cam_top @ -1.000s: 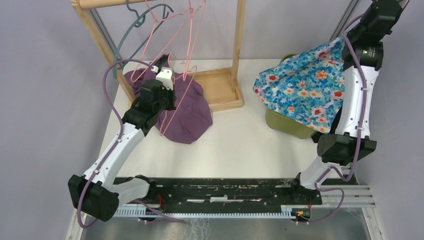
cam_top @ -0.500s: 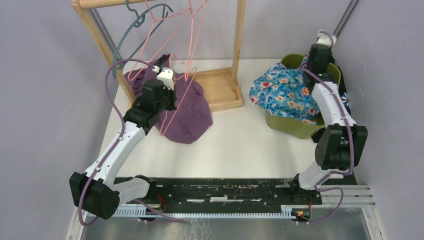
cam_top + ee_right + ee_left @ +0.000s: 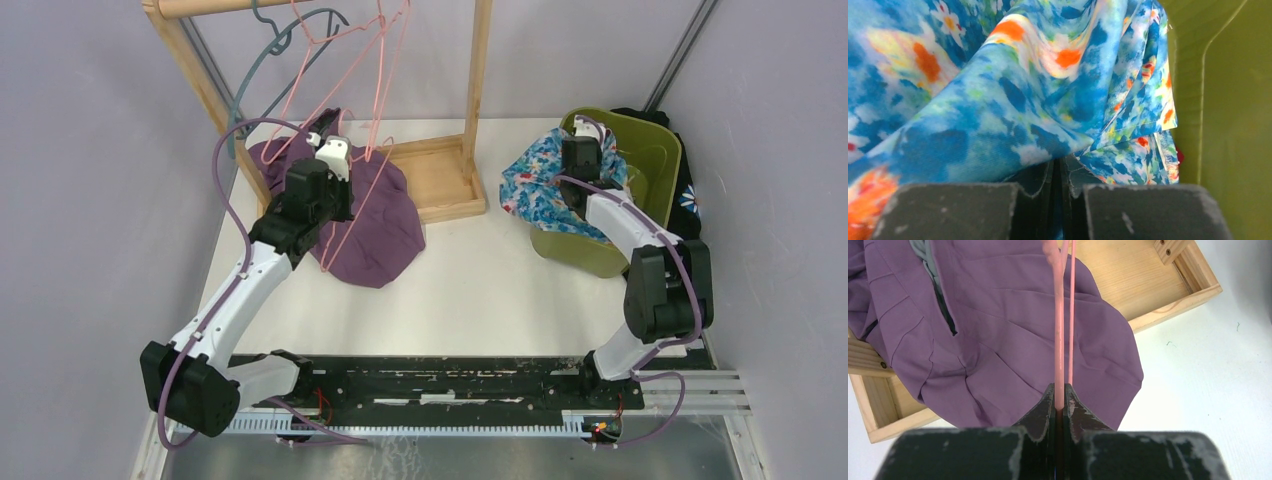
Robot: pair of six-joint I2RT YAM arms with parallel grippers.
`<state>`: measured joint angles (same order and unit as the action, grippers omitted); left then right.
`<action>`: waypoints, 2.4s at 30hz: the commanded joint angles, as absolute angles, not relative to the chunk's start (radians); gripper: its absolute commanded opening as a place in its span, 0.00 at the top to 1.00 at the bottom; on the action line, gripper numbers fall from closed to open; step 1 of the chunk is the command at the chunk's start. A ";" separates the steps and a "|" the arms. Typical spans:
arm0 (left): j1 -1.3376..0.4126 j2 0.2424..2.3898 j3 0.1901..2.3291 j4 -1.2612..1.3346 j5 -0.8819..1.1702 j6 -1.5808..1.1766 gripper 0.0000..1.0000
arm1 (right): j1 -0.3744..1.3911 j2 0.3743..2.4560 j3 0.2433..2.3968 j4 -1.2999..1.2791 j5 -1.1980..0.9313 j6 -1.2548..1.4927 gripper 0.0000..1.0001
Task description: Remove the skirt from the hanger
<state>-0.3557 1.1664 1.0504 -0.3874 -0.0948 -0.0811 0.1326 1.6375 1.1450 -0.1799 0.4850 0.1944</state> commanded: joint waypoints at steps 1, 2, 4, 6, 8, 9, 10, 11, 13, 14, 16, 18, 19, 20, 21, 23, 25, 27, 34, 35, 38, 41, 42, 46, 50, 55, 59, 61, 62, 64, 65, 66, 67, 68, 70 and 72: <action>-0.357 1.157 1.052 -0.339 -0.085 -0.046 0.97 | 0.148 1.604 1.172 -0.210 0.573 0.151 0.85; -0.358 1.158 1.052 -0.338 -0.084 -0.047 0.97 | 0.149 1.585 1.176 -0.218 0.598 0.135 0.79; -0.357 1.162 1.055 -0.337 -0.082 -0.046 0.97 | 0.149 1.537 1.181 -0.224 0.651 0.132 0.67; -0.358 1.164 1.059 -0.337 -0.078 -0.047 0.97 | 0.148 1.486 1.182 -0.224 0.661 0.135 0.62; -0.358 1.163 1.058 -0.337 -0.075 -0.048 0.97 | 0.150 1.434 1.192 -0.223 0.662 0.138 0.59; -0.358 1.162 1.056 -0.337 -0.073 -0.048 0.97 | 0.152 1.410 1.198 -0.226 0.660 0.141 0.58; -0.358 1.162 1.055 -0.337 -0.072 -0.047 0.97 | 0.154 1.386 1.205 -0.230 0.652 0.143 0.57; -0.358 1.160 1.054 -0.337 -0.071 -0.049 0.97 | 0.158 1.363 1.210 -0.235 0.644 0.145 0.54; -0.359 1.157 1.054 -0.337 -0.072 -0.050 0.97 | 0.175 1.329 1.223 -0.250 0.625 0.144 0.52; -0.359 1.155 1.054 -0.337 -0.069 -0.051 0.97 | 0.187 1.316 1.229 -0.260 0.616 0.141 0.51; -0.359 1.154 1.054 -0.336 -0.068 -0.053 0.97 | 0.211 1.313 1.244 -0.281 0.591 0.134 0.51; -0.359 1.157 1.054 -0.336 -0.067 -0.053 0.97 | 0.231 1.326 1.259 -0.301 0.560 0.137 0.51; -0.359 1.159 1.054 -0.336 -0.066 -0.055 0.97 | 0.239 1.337 1.265 -0.306 0.545 0.138 0.50; -0.359 1.161 1.054 -0.336 -0.064 -0.055 0.97 | 0.245 1.346 1.269 -0.307 0.531 0.142 0.50; -0.358 1.162 1.054 -0.336 -0.064 -0.054 0.97 | 0.253 1.357 1.271 -0.306 0.516 0.147 0.50; -0.359 1.160 1.054 -0.336 -0.065 -0.056 0.97 | 0.260 1.378 1.271 -0.297 0.497 0.159 0.50; -0.359 1.159 1.054 -0.336 -0.070 -0.055 0.97 | 0.263 1.397 1.268 -0.286 0.484 0.172 0.49; -0.359 1.158 1.054 -0.336 -0.073 -0.055 0.97 | 0.265 1.416 1.262 -0.276 0.479 0.183 0.48; -0.359 1.162 1.055 -0.337 -0.071 -0.052 0.97 | 0.271 1.494 1.248 -0.260 0.478 0.186 0.47; -0.358 1.161 1.056 -0.337 -0.072 -0.051 0.97 | 0.270 1.503 1.242 -0.254 0.476 0.183 0.47; -0.358 1.160 1.055 -0.337 -0.075 -0.048 0.97 | 0.270 1.526 1.232 -0.247 0.483 0.184 0.51; -0.358 1.163 1.055 -0.337 -0.075 -0.049 0.97 | 0.270 1.535 1.238 -0.258 0.482 0.183 0.90; -0.359 1.165 1.055 -0.337 -0.075 -0.049 0.97 | 0.270 1.533 1.238 -0.261 0.485 0.183 0.98; -0.359 1.163 1.054 -0.337 -0.075 -0.048 0.97 | 0.270 1.495 1.227 -0.252 0.546 0.179 0.99; -0.359 1.155 1.052 -0.338 -0.078 -0.049 0.97 | 0.262 1.454 1.207 -0.201 0.791 0.101 0.99; -0.359 1.148 1.054 -0.337 -0.080 -0.048 0.97 | 0.061 1.456 1.205 -0.182 0.833 0.106 0.99; -0.359 1.143 1.055 -0.339 -0.084 -0.049 0.97 | -0.072 1.512 1.200 -0.198 0.746 0.158 0.99; -0.360 1.145 1.055 -0.337 -0.086 -0.048 0.97 | -0.072 1.554 1.209 -0.217 0.718 0.168 0.99; -0.359 1.149 1.057 -0.337 -0.085 -0.049 0.97 | -0.072 1.572 1.210 -0.225 0.693 0.184 0.99; -0.360 1.151 1.058 -0.339 -0.082 -0.048 0.97 | -0.070 1.608 1.210 -0.245 0.634 0.209 0.99; -0.359 1.151 1.057 -0.339 -0.083 -0.050 0.97 | -0.064 1.626 1.208 -0.257 0.599 0.217 0.99; -0.359 1.151 1.057 -0.338 -0.085 -0.050 0.97 | -0.054 1.639 1.206 -0.268 0.578 0.223 0.99; -0.360 1.152 1.057 -0.338 -0.088 -0.049 0.97 | -0.041 1.654 1.205 -0.277 0.560 0.227 0.99; -0.360 1.151 1.058 -0.338 -0.091 -0.049 0.97 | -0.023 1.662 1.203 -0.284 0.548 0.222 0.99; -0.360 1.154 1.061 -0.339 -0.092 -0.049 0.97 | 0.021 1.676 1.206 -0.303 0.558 0.206 0.98; -0.360 1.153 1.066 -0.339 -0.090 -0.049 0.97 | 0.055 1.676 1.220 -0.327 0.593 0.188 0.79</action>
